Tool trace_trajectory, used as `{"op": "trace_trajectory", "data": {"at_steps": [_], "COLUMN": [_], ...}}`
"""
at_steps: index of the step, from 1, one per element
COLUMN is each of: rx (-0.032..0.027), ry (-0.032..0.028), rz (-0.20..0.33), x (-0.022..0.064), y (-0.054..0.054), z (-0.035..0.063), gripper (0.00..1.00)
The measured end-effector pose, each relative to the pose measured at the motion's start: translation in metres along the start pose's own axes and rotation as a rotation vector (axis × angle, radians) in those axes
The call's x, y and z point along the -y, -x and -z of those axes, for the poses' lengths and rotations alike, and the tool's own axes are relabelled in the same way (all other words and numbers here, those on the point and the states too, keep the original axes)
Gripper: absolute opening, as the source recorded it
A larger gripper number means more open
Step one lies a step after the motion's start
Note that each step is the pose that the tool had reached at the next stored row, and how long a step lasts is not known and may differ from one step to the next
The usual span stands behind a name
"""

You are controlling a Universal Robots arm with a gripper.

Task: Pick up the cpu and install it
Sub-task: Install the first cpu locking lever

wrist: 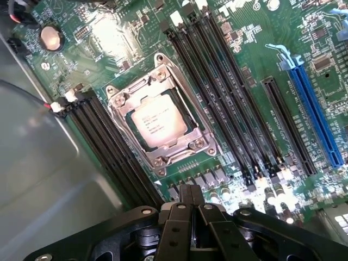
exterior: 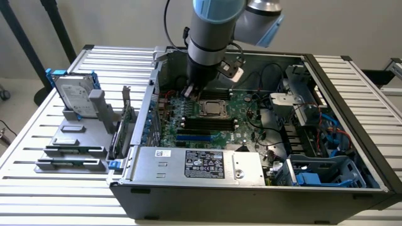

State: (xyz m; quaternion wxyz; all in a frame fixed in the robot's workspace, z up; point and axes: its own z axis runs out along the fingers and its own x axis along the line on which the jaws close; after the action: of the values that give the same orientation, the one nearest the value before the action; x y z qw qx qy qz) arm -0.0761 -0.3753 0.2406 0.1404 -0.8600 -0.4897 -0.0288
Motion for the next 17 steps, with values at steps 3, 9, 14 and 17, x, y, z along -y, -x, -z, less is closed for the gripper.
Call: {"op": "trace_trajectory", "data": {"at_steps": [3, 9, 14, 17], "rx": [0.0155, 0.0401, 0.0559, 0.0652], "ry": [0.0034, 0.0019, -0.0051, -0.0105], "rz": [0.019, 0.077, 0.151, 0.198], "x": [0.0018, 0.0034, 0.0035, 0.0034], "y": [-0.0022, -0.004, -0.0041, -0.0041], "z": [0.0045, 0.0086, 0.0089, 0.0089], "gripper": [0.11, 0.11, 0.11, 0.11]}}
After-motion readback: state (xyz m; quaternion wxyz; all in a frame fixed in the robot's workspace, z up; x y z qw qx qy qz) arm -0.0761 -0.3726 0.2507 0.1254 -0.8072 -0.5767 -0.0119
